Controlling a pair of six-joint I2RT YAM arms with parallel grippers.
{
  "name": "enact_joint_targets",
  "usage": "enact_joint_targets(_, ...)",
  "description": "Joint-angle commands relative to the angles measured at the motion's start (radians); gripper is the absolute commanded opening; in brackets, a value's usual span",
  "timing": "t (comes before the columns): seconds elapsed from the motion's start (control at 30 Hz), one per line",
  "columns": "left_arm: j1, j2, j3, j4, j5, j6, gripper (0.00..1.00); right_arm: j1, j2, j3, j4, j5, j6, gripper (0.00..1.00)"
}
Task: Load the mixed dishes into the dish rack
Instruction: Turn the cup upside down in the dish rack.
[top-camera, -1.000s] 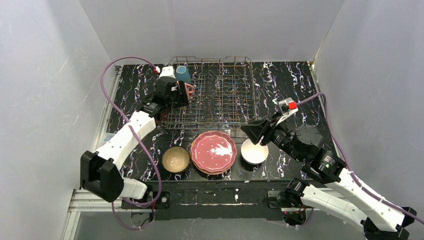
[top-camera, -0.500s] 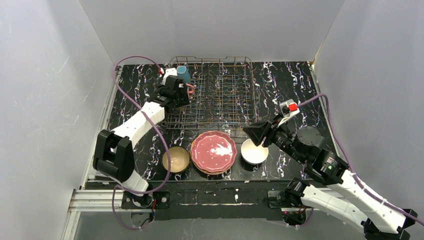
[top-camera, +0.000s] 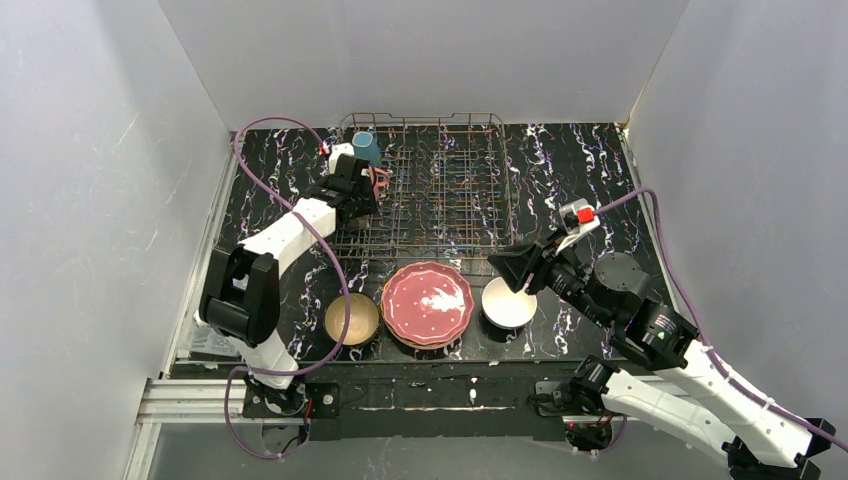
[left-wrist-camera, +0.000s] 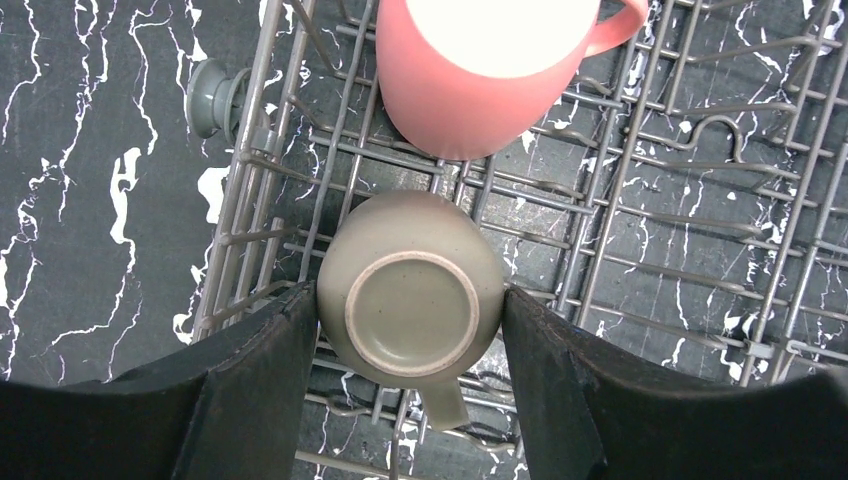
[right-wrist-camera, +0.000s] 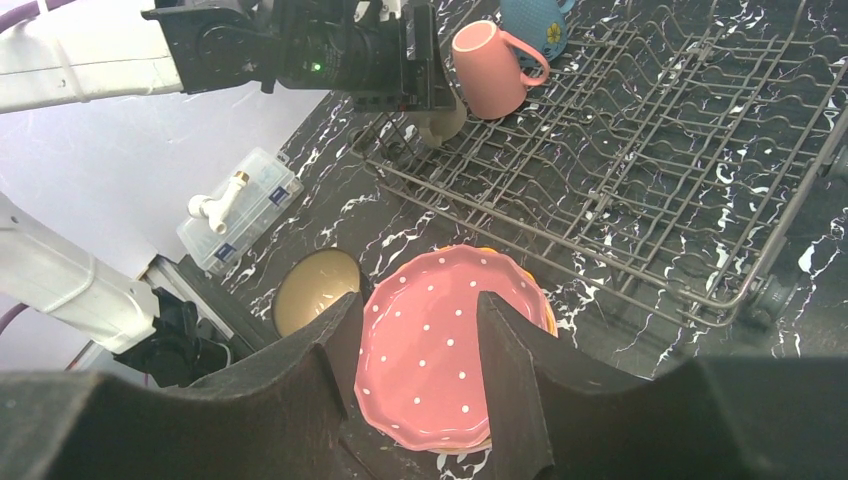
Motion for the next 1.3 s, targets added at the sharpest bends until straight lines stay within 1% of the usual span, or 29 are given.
enact_joint_targets(0.0, 0.008, 0.012, 0.038, 0.019, -0.036, -0.023, 0.0, 0.004, -0.004, 0.021, 0.03, 0.024, -0.02, 0.55)
enact_joint_targets(0.4, 0.019, 0.071, 0.038, 0.012, -0.023, -0.04, 0.0, 0.004, -0.01, 0.01, 0.029, 0.029, -0.024, 0.56)
enact_joint_targets(0.93, 0.027, 0.126, 0.062, -0.022, 0.007, -0.058, 0.0, 0.004, -0.009, 0.009, 0.025, 0.037, -0.026, 0.6)
enact_joint_targets(0.97, 0.028, 0.13, 0.066, -0.027, 0.01, -0.058, 0.01, 0.004, -0.009, 0.009, 0.026, 0.035, -0.027, 0.61)
enact_joint_targets(1.03, 0.029, 0.134, 0.072, -0.036, 0.015, -0.06, 0.09, 0.004, -0.008, 0.009, 0.026, 0.035, -0.026, 0.62)
enact_joint_targets(1.07, 0.028, 0.134, 0.074, -0.039, 0.017, -0.061, 0.13, 0.004, -0.008, 0.009, 0.024, 0.036, -0.027, 0.66)
enact_joint_targets(1.13, 0.029, 0.133, 0.074, -0.043, 0.02, -0.059, 0.19, 0.004, -0.008, 0.009, 0.024, 0.036, -0.026, 0.69)
enact_joint_targets(1.2, 0.029, 0.131, 0.075, -0.051, 0.019, -0.059, 0.27, 0.004, -0.005, 0.009, 0.023, 0.036, -0.023, 0.7)
enact_joint_targets(1.27, 0.03, 0.126, 0.072, -0.052, 0.022, -0.055, 0.37, 0.004, -0.006, 0.009, 0.021, 0.033, -0.02, 0.71)
